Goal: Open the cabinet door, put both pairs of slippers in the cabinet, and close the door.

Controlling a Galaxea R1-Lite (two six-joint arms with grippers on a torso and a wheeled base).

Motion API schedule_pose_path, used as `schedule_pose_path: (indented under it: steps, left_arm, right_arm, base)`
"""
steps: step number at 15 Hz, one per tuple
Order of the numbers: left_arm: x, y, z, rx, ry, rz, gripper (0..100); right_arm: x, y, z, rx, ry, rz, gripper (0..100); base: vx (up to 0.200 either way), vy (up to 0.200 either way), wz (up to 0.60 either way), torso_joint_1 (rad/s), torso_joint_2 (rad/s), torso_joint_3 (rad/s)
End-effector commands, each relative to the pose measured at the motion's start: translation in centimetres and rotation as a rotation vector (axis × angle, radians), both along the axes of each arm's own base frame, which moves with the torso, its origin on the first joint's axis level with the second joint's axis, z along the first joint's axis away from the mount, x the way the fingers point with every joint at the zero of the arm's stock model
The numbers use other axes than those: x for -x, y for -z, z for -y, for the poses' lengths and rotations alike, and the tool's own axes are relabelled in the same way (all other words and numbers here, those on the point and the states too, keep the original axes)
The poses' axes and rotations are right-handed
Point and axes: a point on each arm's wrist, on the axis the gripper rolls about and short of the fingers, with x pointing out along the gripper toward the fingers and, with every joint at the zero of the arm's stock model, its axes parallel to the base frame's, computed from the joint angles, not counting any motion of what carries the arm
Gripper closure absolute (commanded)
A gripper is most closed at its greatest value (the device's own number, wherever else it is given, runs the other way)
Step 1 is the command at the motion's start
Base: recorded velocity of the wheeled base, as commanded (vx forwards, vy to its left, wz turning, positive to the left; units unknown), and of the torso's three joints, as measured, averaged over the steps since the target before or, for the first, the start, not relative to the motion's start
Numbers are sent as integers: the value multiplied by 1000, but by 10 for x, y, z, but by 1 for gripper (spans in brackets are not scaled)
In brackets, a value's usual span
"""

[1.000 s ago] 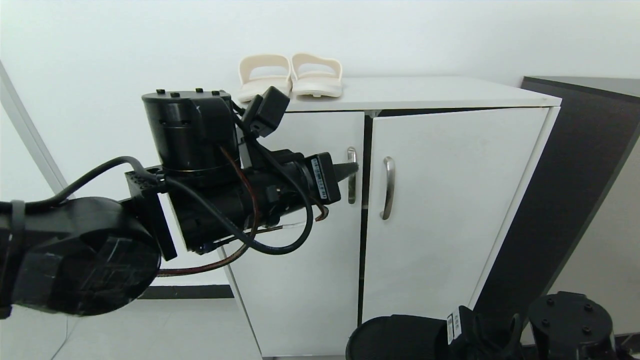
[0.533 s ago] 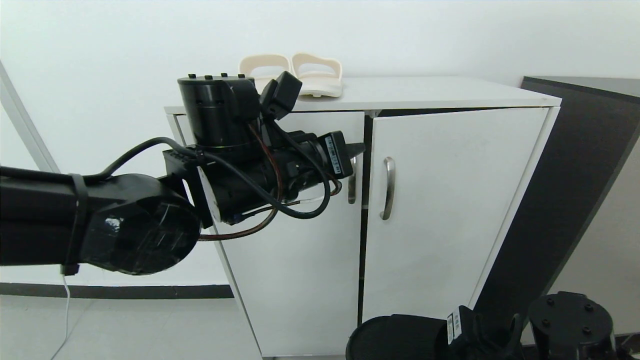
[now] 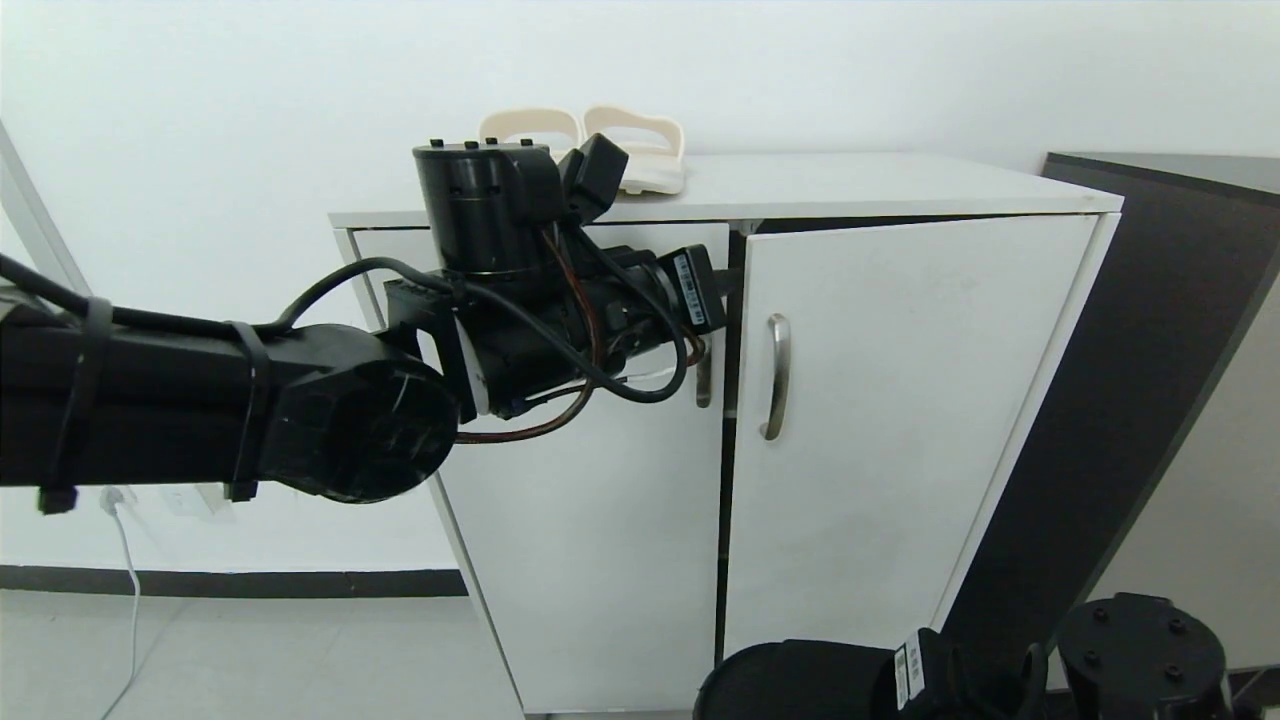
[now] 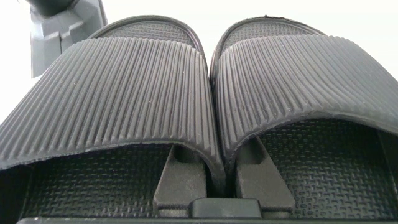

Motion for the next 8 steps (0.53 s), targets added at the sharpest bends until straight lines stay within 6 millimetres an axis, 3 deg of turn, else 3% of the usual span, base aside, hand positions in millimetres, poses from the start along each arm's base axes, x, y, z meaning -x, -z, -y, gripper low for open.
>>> schedule_pose_path:
  steps: [1,6,8]
  left_arm:
    - [-7,7,5,-8,0,-11,100]
    - [-8,8,10,-8,10,-11,100]
    - [-7,9,11,-8,7,-11,100]
  right_arm:
    - [0,1,0,2,-2,0,100]
    - [3,1,-1,6,-16,-4,100]
    - [7,4,0,17,-28,-14,100]
  base:
    - [0,0,0,0,0,0]
    - [0,0,0,0,0,0]
    - [-200,0,0,2,0,2]
